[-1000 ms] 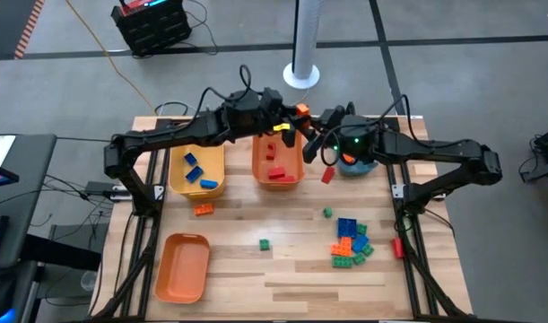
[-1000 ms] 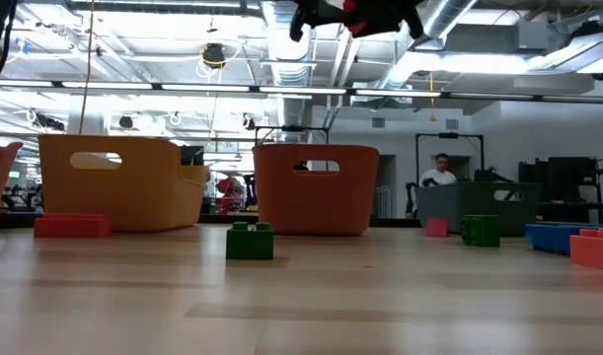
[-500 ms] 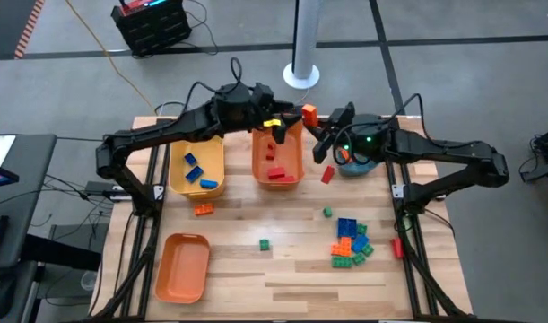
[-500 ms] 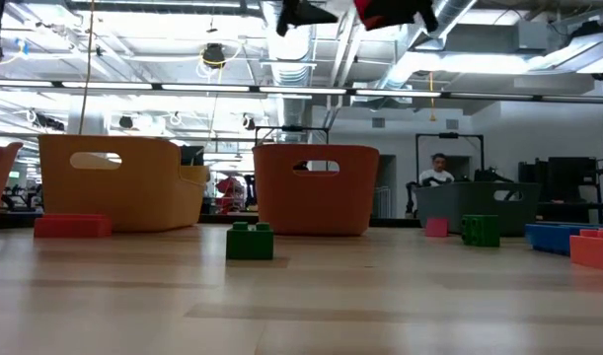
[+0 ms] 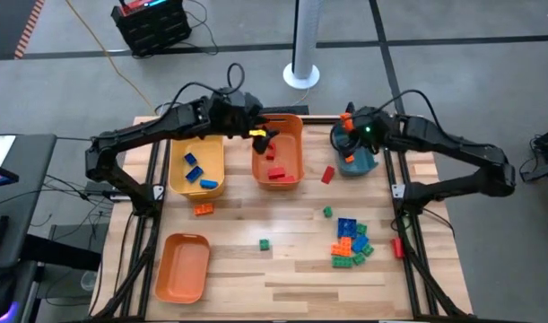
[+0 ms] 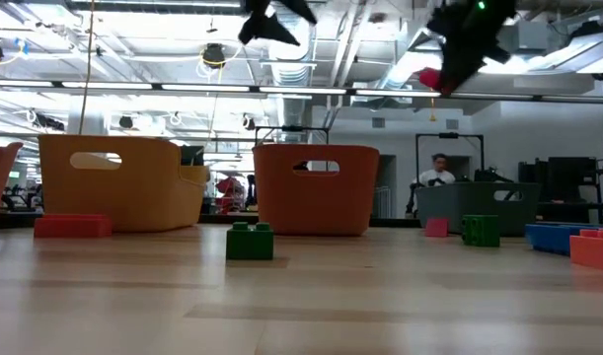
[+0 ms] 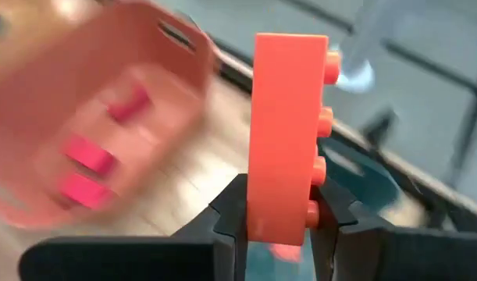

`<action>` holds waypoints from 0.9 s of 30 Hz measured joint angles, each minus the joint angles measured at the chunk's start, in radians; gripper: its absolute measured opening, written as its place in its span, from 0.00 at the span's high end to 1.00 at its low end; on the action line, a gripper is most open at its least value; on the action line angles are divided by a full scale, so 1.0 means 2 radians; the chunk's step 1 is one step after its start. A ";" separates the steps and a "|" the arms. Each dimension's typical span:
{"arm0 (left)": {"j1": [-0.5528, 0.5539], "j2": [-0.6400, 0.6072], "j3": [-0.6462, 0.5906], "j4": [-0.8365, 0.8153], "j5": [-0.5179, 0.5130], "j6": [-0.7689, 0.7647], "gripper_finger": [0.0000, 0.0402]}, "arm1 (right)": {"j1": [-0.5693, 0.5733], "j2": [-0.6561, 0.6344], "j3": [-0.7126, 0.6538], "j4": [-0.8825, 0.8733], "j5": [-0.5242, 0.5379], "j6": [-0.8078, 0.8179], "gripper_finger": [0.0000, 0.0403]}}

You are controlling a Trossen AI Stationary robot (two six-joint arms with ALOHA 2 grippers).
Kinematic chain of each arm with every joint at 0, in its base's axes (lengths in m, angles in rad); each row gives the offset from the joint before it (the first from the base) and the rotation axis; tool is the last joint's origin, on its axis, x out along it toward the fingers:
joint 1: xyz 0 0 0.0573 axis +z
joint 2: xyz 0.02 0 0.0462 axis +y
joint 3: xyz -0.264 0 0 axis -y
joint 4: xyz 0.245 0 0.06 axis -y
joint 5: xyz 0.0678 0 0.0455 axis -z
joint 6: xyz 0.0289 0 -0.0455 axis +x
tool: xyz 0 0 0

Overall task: Sort blocks
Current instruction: Put the orange game piece into the blue bin

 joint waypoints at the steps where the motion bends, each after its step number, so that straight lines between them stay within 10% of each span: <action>1: 0.000 0.000 0.000 -0.014 0.000 0.000 0.36 | -0.013 0.002 -0.003 -0.014 -0.016 0.006 0.77; 14: 0.000 -0.003 0.000 -0.029 -0.002 0.013 0.36 | -0.171 0.114 -0.103 -0.012 -0.202 -0.031 0.77; 27: -0.011 -0.035 0.000 -0.128 -0.003 0.010 0.36 | -0.194 0.198 -0.104 0.017 -0.211 -0.063 0.65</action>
